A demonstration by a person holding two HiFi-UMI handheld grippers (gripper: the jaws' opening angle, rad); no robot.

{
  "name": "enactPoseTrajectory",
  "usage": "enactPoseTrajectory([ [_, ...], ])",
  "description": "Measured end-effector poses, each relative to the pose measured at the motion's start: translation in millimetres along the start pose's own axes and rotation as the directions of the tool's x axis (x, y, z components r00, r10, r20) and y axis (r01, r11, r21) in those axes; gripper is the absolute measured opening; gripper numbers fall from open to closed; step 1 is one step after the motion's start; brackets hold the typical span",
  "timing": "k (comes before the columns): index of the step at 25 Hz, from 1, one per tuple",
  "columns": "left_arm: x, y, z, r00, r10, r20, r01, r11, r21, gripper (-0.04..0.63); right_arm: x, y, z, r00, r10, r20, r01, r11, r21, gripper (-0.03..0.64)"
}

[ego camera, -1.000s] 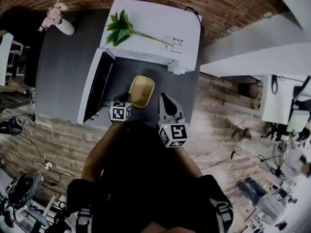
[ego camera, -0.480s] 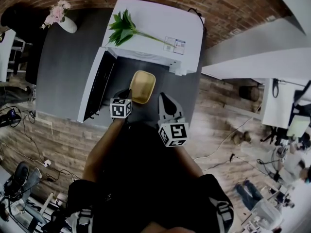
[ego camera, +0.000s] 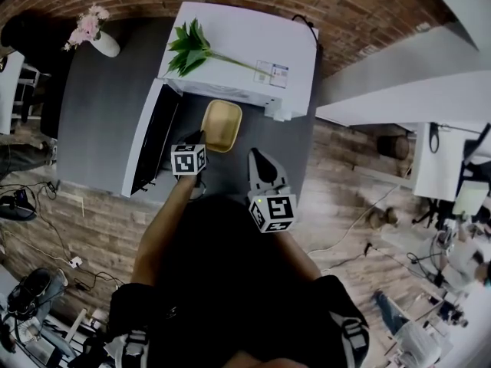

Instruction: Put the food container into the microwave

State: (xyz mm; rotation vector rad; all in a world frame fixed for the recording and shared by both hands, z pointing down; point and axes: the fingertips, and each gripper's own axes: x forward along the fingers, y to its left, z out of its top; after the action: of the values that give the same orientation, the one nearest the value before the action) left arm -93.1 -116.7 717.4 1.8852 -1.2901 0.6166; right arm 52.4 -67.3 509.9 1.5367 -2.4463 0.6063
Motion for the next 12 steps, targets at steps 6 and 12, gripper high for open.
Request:
enactPoseTrajectory([
  [6, 10.1, 7.2, 24.1, 1.0, 0.02, 0.012, -0.02, 0.999, -0.025, 0.046, -0.4, -4.2, -0.8, 1.0, -0.009, -0.006, 0.009, 1.0, 0.004, 0.032],
  [12, 19.5, 11.1, 50.6, 0.999, 0.032, 0.03, -0.031, 0.999, -0.044, 0.046, 4.7, -10.9, -0.1, 1.0, -0.017, -0.01, 0.017, 1.0, 0.008, 0.032],
])
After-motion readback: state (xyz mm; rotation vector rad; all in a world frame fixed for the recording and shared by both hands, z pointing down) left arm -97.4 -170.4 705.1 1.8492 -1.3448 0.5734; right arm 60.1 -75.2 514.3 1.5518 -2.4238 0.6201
